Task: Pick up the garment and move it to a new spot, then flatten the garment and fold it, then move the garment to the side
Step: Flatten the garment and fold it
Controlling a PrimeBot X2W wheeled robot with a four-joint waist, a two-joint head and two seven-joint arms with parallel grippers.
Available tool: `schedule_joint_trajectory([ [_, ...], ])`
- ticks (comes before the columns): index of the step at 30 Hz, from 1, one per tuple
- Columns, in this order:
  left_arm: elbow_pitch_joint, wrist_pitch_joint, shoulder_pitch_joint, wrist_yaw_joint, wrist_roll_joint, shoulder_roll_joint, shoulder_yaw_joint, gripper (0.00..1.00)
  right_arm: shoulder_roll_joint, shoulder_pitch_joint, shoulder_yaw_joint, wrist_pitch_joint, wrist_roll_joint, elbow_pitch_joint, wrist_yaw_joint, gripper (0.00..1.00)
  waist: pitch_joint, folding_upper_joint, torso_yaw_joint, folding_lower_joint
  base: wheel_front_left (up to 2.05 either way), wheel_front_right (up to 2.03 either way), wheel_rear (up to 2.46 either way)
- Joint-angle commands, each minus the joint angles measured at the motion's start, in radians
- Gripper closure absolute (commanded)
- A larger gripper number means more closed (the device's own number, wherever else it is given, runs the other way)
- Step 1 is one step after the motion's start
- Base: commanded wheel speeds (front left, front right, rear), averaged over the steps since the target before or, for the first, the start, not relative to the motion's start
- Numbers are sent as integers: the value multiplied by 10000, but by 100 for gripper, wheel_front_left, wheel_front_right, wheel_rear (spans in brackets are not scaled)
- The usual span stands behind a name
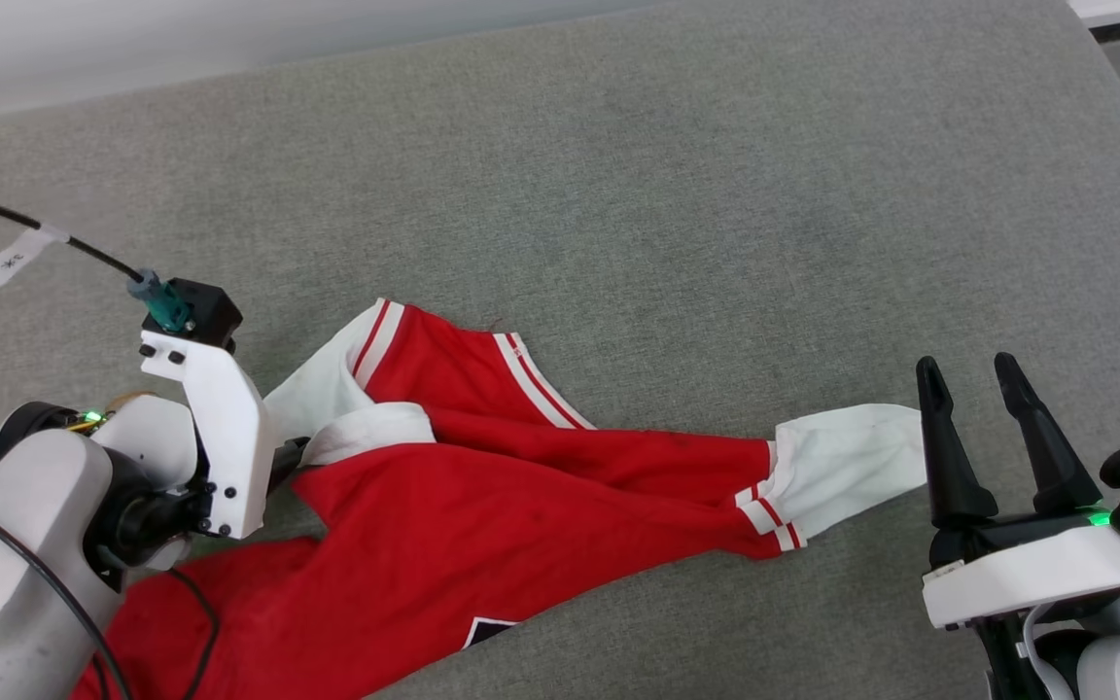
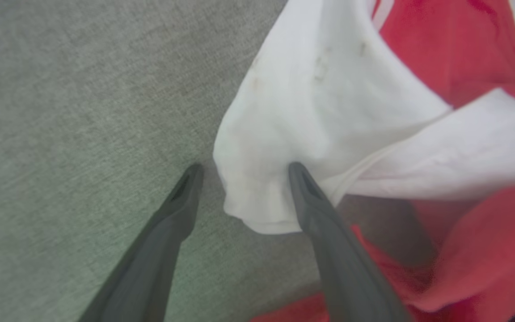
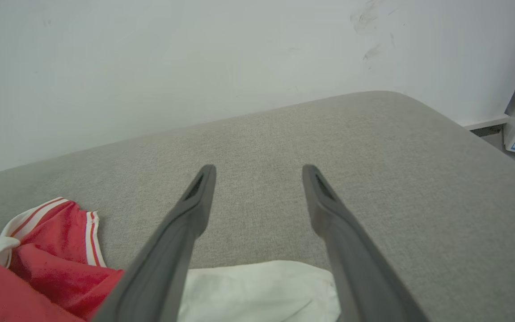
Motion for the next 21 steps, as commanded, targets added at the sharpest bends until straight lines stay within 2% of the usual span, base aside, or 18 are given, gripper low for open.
schedule_joint_trajectory([
  [1, 249, 354, 272, -30, -44, -57, -311, 0, 16, -131, -11, -95, 61, 73, -3, 0, 85, 0, -83, -1, 0, 0, 0],
  [2, 319, 547, 348, -50, -68, -54, -418, 5, 16, -147, -19, -129, 93, 124, -3, 0, 104, 0, -101, -1, 0, 0, 0],
  [3, 386, 713, 432, -74, -136, -81, -497, 60, 17, -162, -14, -167, 116, 179, -3, 0, 119, 0, -120, -1, 0, 0, 0],
  [4, 430, 818, 498, -96, -214, -123, -561, 100, 17, -193, -4, -200, 164, 226, -3, 0, 130, 0, -138, -1, 0, 0, 0],
  [7, 458, 847, 670, -124, -385, -335, -618, 100, 17, -271, -28, -269, 204, 319, -3, 0, 131, 0, -152, -1, 0, 0, 0],
  [13, 423, -165, 537, -73, -94, -407, -349, 100, 18, -284, -229, -238, 237, 301, -3, 0, 16, 0, -56, -1, 0, 0, 0],
  [15, 190, -1661, 435, 159, 360, -304, 130, 100, 15, -156, -605, -9, 373, 271, -3, 0, -191, 0, 123, -1, 0, 0, 0],
  [21, -443, -3542, 669, 735, 872, -193, 782, 100, -41, -31, -1514, 1189, 548, 552, -3, 0, -546, 0, 551, -1, 0, 0, 0],
])
